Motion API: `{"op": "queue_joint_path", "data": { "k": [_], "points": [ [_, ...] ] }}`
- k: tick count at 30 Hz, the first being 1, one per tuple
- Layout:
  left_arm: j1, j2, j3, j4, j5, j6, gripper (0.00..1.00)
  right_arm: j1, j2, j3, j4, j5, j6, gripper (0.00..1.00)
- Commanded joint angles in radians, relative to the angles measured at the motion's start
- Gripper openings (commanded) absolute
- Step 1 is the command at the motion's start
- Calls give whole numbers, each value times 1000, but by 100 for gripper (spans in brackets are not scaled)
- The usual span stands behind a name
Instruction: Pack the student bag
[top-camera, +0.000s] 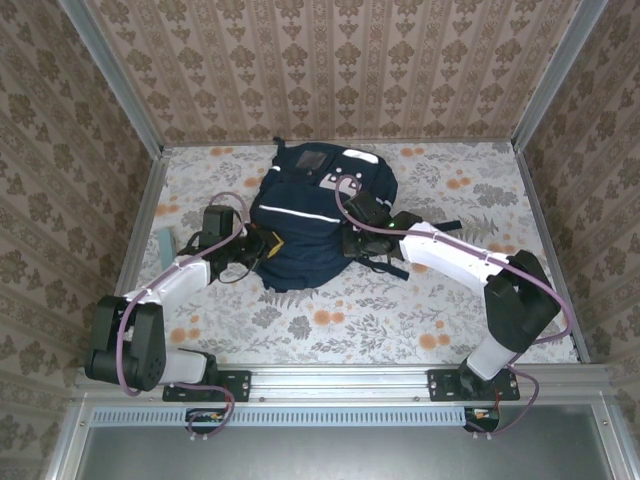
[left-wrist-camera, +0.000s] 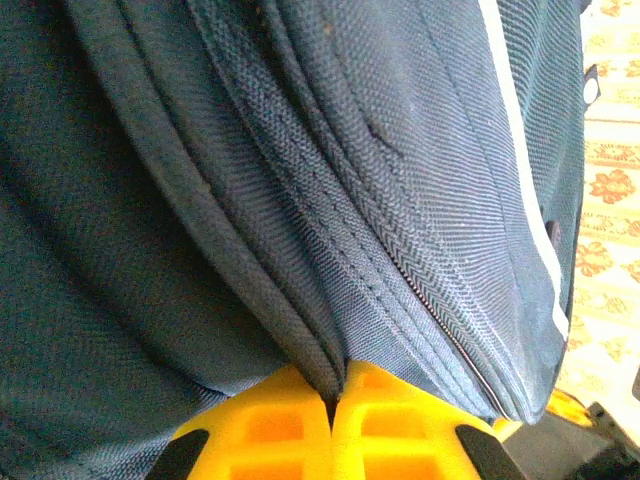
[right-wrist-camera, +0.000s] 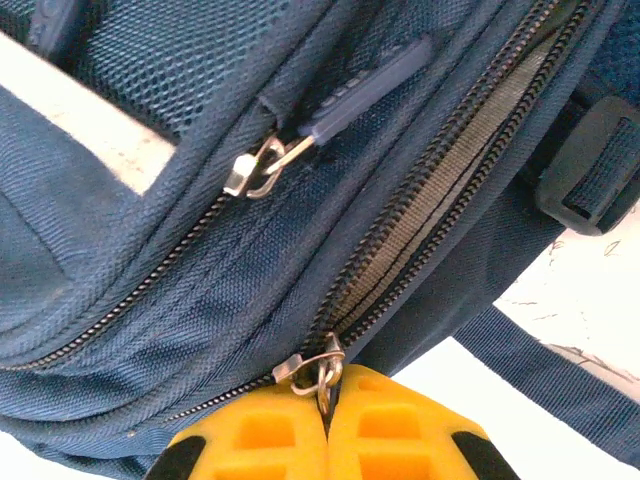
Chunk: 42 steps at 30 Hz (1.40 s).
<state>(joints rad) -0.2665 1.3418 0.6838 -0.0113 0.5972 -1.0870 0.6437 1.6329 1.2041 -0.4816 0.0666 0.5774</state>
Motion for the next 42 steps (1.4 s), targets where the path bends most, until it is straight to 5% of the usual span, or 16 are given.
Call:
{"op": "queue_joint_path", "data": {
  "k": [1,8,13,17,22,33,42],
  "points": [
    [26,-9,12,-84,-74,67,0,-119,26,53,-113,150,-11,0],
    [26,-20,16,-118,-60,103,0,-238,141,205,-242,138,56,0],
    [35,-30,16,-137,-67,117,0,-249,126,224,-196,69,-67,0],
    [59,-47,11,-156,-68,132,0,-249,67,183,-143,-199,-318,0],
    [67,-91,22,-166,-67,153,0,-247,-10,118,-123,-381,-404,0],
    [73,-234,50,-336,-202,151,47,-115,-21,49,-27,-474,-300,0],
    [19,-276,-64,-191,-136,-28,55,40,78,138,-14,-440,-283,0]
  ]
}}
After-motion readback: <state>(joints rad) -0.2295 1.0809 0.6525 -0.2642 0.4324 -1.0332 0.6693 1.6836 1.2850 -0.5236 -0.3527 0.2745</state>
